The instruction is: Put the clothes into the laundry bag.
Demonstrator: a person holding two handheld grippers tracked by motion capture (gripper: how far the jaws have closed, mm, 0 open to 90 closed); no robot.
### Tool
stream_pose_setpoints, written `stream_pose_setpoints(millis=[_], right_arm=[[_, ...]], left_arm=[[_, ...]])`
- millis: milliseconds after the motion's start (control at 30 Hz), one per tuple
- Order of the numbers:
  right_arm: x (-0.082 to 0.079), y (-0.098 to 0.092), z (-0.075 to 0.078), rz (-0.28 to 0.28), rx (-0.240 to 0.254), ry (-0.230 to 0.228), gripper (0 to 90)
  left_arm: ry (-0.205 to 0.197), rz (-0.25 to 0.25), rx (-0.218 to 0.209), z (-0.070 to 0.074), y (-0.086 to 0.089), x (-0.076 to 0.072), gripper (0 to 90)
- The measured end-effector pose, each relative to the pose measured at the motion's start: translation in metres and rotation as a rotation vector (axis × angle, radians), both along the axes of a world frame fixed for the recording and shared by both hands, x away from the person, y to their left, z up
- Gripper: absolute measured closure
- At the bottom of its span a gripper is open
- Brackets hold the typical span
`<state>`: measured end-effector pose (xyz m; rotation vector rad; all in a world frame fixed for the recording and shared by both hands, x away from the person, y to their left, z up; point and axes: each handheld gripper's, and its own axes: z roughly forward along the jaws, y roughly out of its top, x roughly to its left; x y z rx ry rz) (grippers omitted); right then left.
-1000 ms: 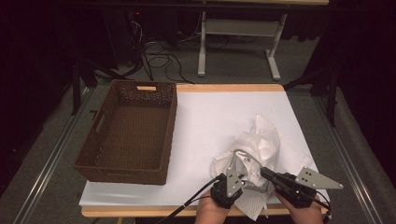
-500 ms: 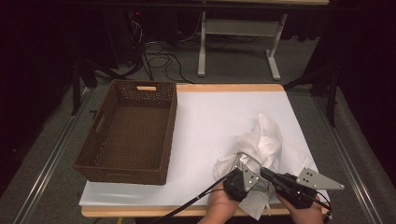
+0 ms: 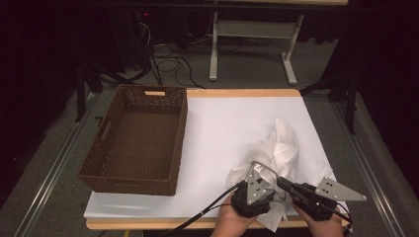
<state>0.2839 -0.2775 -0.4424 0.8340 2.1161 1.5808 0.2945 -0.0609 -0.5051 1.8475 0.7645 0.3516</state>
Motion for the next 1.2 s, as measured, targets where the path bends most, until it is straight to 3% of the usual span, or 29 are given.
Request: stream_pose_setpoints(millis=[200, 367, 500, 633, 700, 800, 900, 1033, 1200], right_arm=[[0.000, 0.001, 0.000, -0.001, -0.002, 0.001, 90.0], [0.000, 0.001, 0.000, 0.000, -0.004, -0.002, 90.0], [0.000, 0.001, 0.000, 0.000, -0.004, 0.000, 90.0], [0.001, 0.001, -0.001, -0.002, -0.005, 0.003, 90.0], [0.001, 0.000, -0.001, 0.000, -0.001, 0.002, 90.0], [0.000, -0.001, 0.000, -0.002, 0.002, 0.003, 90.0], [0.000, -0.002, 0.000, -0.005, 0.006, 0.002, 90.0], [0.000, 0.000, 0.000, -0.003, 0.002, 0.004, 90.0], [0.000, 0.001, 0.000, -0.002, 0.004, 0.004, 90.0]], left_arm=[[-0.005, 0.036, -0.048, 0.002, 0.027, -0.011, 29.4], [-0.011, 0.073, -0.130, 0.012, 0.045, -0.003, 25.6], [-0.037, 0.088, -0.144, 0.025, 0.044, 0.008, 25.9], [-0.070, 0.065, -0.122, 0.035, 0.032, 0.016, 26.6], [-0.095, 0.035, -0.107, 0.040, 0.024, 0.016, 34.0], [-0.119, 0.058, -0.099, 0.041, 0.017, 0.011, 67.4], [-0.122, 0.058, -0.068, 0.036, 0.012, 0.005, 85.7], [-0.109, 0.030, -0.039, 0.027, 0.003, 0.003, 88.5], [-0.086, 0.026, 0.007, 0.019, -0.017, 0.016, 88.5]])
